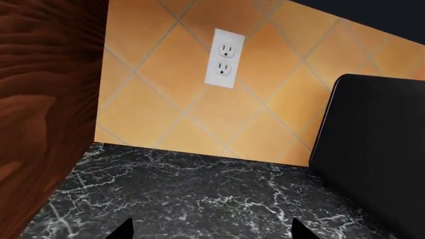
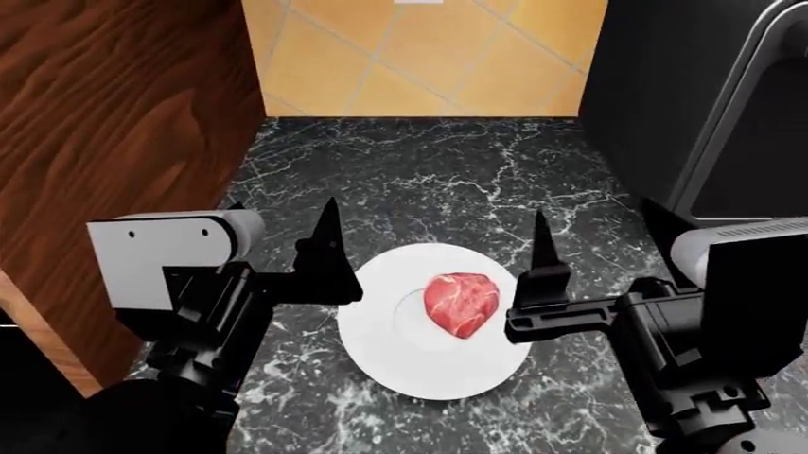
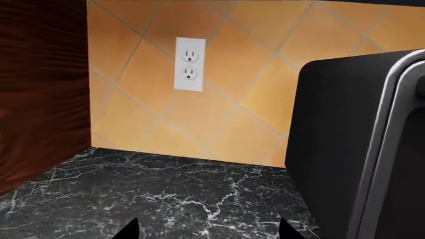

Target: Place the steak on the rack of the oven.

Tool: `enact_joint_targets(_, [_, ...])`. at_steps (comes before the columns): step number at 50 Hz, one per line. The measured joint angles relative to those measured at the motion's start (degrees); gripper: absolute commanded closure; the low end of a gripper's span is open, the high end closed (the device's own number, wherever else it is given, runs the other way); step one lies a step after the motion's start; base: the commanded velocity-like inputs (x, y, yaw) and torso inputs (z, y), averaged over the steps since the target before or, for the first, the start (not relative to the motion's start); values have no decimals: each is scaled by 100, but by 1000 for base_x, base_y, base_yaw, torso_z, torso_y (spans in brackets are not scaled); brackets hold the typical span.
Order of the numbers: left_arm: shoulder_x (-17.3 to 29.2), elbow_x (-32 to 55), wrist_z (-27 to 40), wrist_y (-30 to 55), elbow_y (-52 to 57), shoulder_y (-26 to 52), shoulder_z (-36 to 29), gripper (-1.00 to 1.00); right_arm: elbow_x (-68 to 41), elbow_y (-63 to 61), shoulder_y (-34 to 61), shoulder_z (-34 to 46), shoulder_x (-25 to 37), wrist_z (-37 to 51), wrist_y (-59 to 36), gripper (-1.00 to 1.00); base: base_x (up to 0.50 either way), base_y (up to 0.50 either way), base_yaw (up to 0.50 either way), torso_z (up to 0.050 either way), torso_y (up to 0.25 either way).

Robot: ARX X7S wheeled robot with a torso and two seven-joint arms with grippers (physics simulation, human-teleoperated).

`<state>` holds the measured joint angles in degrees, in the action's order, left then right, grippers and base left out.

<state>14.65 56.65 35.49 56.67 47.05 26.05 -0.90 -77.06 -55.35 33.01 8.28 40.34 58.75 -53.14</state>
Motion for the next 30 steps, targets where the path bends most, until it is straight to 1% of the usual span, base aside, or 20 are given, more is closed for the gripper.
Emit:
enact_joint_targets(3, [15, -18, -18, -29, -28, -1, -14, -100, -622, 37, 366, 47, 289, 29, -86, -100, 0, 0, 0, 0, 0])
enact_joint_targets(10, [42, -71, -56, -92, -83, -18, -68, -100, -2412, 248, 1605, 245, 1052, -63, -290, -100, 0, 0, 0, 0, 0])
enact_joint_targets(15, [60, -69, -49, -105, -91, -10, -95, -100, -3242, 591, 2364, 409, 1412, -357, -606, -100, 0, 0, 0, 0, 0])
enact_joint_targets(20, [73, -78, -46, -120, -110, 5, -131, -100, -3714, 1066, 3014, 739, 1540, -659, -1073, -100, 0, 0, 0, 0, 0])
enact_joint_targets(30, [100, -105, -69, -182, -168, -2, -186, -100, -4168, 2056, 3882, 1612, 1444, -1003, -1925, -100, 0, 0, 0, 0, 0])
